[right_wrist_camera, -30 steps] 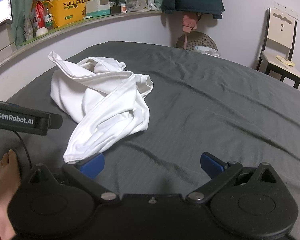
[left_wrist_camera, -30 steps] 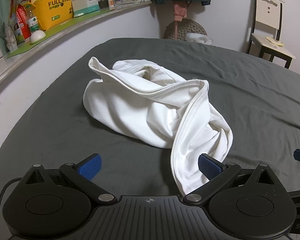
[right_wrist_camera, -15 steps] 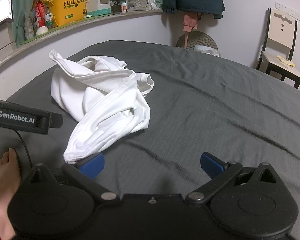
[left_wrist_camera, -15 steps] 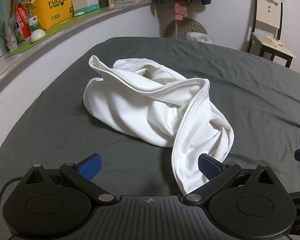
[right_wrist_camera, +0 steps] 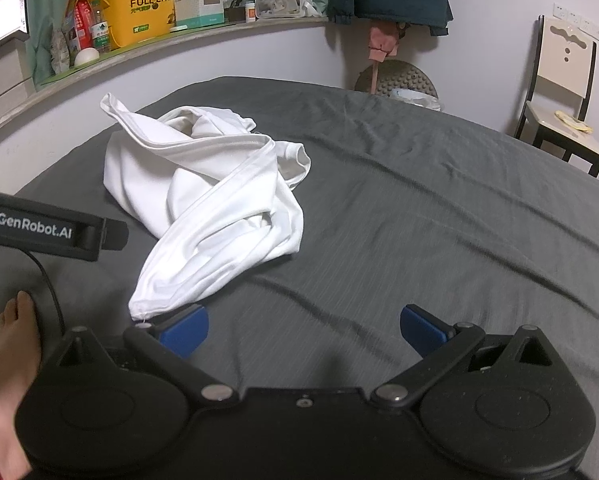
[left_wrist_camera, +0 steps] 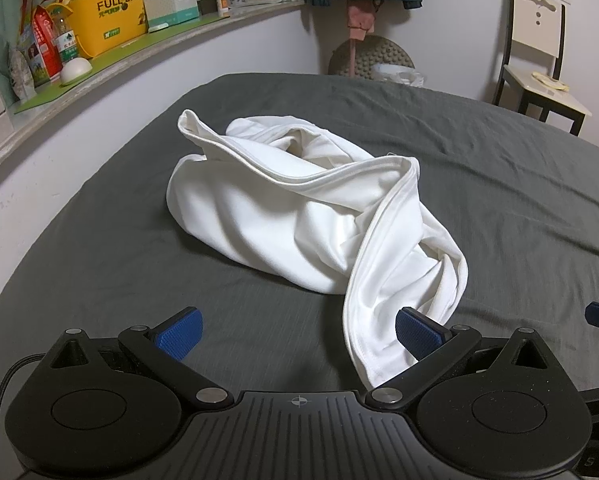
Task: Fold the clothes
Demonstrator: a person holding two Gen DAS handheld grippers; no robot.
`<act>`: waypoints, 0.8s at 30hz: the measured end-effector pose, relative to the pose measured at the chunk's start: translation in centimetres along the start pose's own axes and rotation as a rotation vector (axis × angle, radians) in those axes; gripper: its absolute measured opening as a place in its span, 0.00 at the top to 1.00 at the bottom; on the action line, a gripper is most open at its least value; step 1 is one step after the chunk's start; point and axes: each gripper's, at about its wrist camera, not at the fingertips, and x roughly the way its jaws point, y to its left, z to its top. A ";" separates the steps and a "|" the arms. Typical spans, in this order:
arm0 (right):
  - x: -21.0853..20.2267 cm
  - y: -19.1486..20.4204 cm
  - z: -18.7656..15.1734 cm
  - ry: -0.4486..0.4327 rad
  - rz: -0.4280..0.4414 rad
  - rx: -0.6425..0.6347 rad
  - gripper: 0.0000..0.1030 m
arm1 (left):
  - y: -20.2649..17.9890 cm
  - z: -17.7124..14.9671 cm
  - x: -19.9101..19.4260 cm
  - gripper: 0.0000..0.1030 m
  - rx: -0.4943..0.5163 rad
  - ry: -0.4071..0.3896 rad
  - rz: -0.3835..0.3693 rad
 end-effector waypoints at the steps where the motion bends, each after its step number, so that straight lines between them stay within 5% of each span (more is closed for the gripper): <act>1: 0.0 0.0 0.0 0.001 0.000 0.000 0.00 | 0.0 0.0 0.0 0.00 0.000 0.000 0.000; 24: 0.1 -0.1 0.0 0.010 -0.003 0.002 0.00 | 0.1 0.0 0.3 0.00 -0.010 0.001 -0.001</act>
